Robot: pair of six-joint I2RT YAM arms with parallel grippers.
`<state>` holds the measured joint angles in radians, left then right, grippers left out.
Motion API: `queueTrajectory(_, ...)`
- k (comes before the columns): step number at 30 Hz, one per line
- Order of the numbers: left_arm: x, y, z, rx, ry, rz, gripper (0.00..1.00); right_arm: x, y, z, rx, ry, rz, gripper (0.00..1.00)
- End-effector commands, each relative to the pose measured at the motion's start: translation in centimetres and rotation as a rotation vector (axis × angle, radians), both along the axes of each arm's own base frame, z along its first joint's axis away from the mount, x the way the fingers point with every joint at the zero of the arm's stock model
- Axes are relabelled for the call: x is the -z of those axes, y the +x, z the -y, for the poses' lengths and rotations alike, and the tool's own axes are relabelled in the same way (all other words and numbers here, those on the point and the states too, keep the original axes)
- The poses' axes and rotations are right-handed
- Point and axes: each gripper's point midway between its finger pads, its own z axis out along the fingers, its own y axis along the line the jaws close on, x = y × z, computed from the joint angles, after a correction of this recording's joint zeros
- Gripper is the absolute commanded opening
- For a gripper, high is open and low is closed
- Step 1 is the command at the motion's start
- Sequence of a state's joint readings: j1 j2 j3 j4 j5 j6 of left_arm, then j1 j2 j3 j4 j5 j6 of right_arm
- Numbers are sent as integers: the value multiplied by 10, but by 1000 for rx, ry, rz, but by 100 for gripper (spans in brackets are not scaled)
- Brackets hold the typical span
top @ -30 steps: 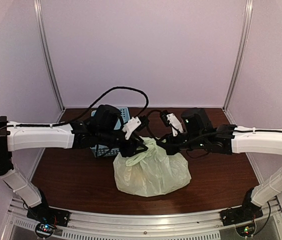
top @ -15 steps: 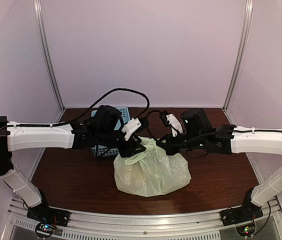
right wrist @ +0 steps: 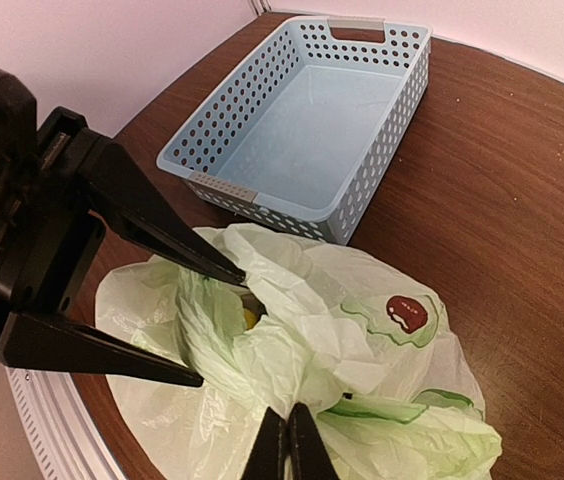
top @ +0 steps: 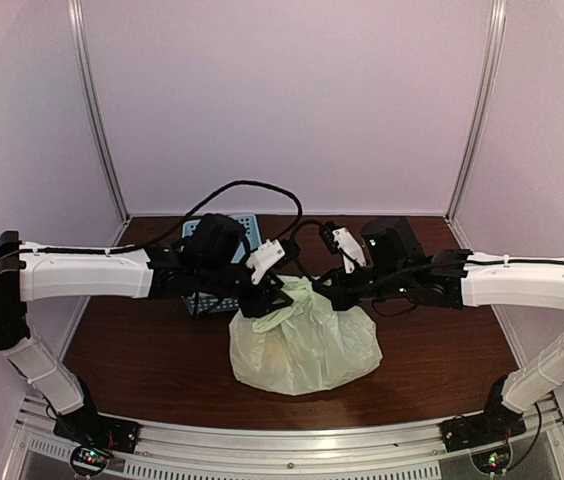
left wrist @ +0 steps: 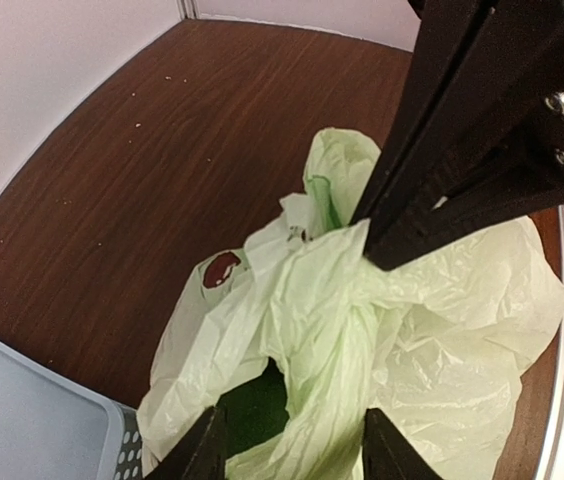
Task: Untie the knot of the plastic bag and take out the fruit
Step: Untie the bag handles from the takeout bag.
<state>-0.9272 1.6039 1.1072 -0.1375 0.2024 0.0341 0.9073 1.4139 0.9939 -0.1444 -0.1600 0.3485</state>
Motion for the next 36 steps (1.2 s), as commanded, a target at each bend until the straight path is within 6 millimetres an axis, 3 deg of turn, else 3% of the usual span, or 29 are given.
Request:
queueTrajectory(1, -7, 3, 10, 4, -14, 23, 44, 2, 2, -1, 4, 13, -11, 0)
queueTrajectory(23, -13, -2, 8, -10, -60, 25, 0, -1, 3, 4, 33, 37, 1, 0)
queueTrajectory(36, -25, -7, -4, -56, -97, 9, 0, -3, 6, 17, 79, 44, 7, 0)
